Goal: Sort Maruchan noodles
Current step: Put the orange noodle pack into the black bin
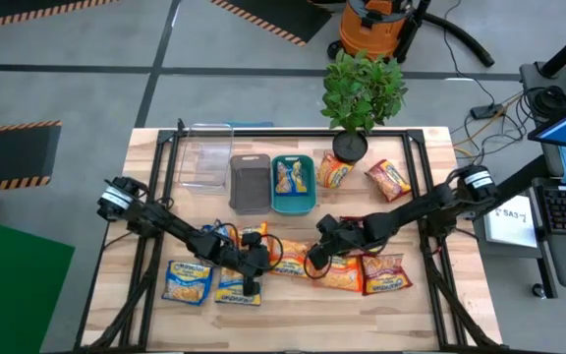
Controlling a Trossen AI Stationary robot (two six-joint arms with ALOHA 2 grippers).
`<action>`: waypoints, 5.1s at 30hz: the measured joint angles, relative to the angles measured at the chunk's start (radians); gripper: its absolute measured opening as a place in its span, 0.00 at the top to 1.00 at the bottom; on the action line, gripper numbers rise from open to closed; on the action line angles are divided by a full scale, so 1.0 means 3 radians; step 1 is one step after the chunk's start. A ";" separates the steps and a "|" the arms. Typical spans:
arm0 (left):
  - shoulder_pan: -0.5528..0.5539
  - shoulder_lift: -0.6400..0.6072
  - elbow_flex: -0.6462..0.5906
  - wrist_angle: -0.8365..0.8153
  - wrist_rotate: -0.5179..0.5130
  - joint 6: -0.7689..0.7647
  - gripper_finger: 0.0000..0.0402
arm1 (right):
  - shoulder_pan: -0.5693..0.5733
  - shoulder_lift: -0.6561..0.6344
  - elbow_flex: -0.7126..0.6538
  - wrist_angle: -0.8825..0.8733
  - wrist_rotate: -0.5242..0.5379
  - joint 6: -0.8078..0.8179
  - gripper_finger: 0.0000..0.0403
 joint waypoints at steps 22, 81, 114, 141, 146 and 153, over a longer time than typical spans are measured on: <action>0.0003 0.0106 -0.0006 0.0180 -0.0414 -0.0015 1.00 | -0.0163 0.0497 0.0045 0.1153 -0.0181 -0.0544 0.28; -0.0003 -0.0775 -0.0805 0.2157 -0.0753 0.0383 0.39 | 0.0421 0.0127 0.0042 0.1812 0.1231 -0.3630 0.98; 0.0019 -0.0220 -0.0432 0.2161 -0.0751 0.0355 0.99 | 0.0420 0.0016 0.0042 0.1763 0.1224 -0.3453 0.84; 0.0025 -0.0846 -0.0415 0.0738 -0.0737 0.0406 1.00 | 0.0150 -0.0442 0.0034 -0.0223 0.1034 -0.0940 0.56; 0.0026 -0.0276 -0.0383 0.0988 -0.0740 0.0269 1.00 | -0.0009 0.0020 0.0028 -0.0032 0.0642 -0.0671 0.56; 0.0047 0.0108 -0.0240 0.0991 -0.0752 0.0181 1.00 | -0.0205 0.0261 0.0027 0.0290 0.0192 -0.0649 0.56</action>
